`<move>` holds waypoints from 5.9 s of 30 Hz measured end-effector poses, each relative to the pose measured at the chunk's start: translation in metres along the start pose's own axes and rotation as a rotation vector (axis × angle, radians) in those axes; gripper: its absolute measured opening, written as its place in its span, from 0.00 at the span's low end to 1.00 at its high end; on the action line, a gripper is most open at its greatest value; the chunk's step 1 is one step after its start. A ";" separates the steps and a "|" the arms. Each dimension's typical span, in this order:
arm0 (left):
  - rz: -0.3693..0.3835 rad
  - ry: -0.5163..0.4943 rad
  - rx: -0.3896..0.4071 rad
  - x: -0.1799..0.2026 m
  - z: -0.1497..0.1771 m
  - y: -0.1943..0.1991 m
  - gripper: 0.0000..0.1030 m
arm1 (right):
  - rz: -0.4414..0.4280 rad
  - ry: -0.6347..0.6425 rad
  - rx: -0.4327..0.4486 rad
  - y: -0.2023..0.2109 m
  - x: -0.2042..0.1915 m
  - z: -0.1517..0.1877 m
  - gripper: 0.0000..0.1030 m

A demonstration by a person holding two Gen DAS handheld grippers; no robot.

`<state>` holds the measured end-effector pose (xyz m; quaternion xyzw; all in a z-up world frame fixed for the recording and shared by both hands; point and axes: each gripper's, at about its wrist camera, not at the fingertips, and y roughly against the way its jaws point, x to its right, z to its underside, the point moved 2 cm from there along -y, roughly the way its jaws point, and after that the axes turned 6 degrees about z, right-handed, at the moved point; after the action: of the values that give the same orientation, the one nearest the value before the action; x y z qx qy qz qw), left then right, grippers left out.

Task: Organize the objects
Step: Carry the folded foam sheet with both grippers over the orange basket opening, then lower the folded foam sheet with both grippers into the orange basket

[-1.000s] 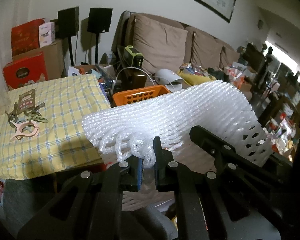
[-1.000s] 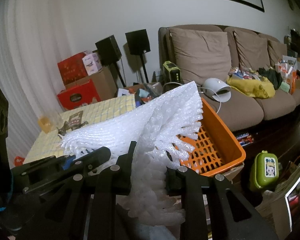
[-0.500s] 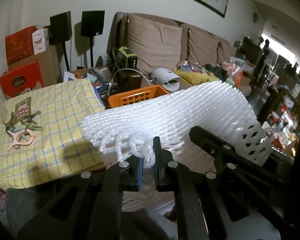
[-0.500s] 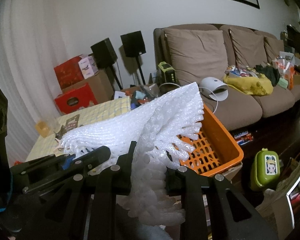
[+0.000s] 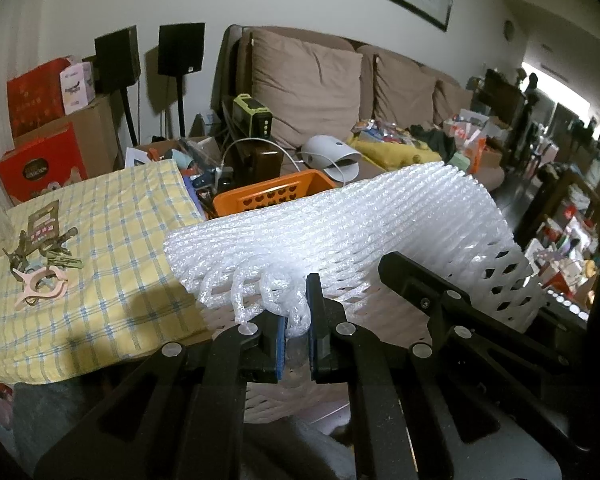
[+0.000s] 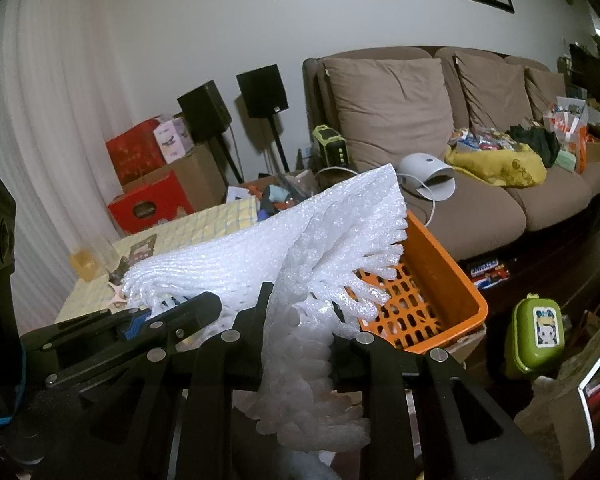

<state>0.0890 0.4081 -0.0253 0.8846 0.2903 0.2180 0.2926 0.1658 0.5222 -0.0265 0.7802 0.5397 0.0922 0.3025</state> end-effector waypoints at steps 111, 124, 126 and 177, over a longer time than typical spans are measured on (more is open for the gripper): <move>0.262 0.006 0.137 0.033 0.010 -0.147 0.09 | 0.200 -0.014 -0.039 -0.092 0.113 0.028 0.26; 0.260 0.022 0.113 0.027 0.011 -0.153 0.09 | 0.201 -0.007 -0.059 -0.097 0.113 0.030 0.26; 0.259 0.024 0.111 0.028 0.013 -0.153 0.09 | 0.201 -0.008 -0.061 -0.098 0.112 0.030 0.26; 0.243 0.086 -0.037 0.027 0.020 -0.182 0.09 | 0.209 -0.026 -0.259 -0.139 0.124 0.036 0.27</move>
<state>0.0503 0.5378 -0.1515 0.8976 0.1892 0.2948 0.2678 0.1227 0.6524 -0.1576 0.7878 0.4350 0.1818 0.3964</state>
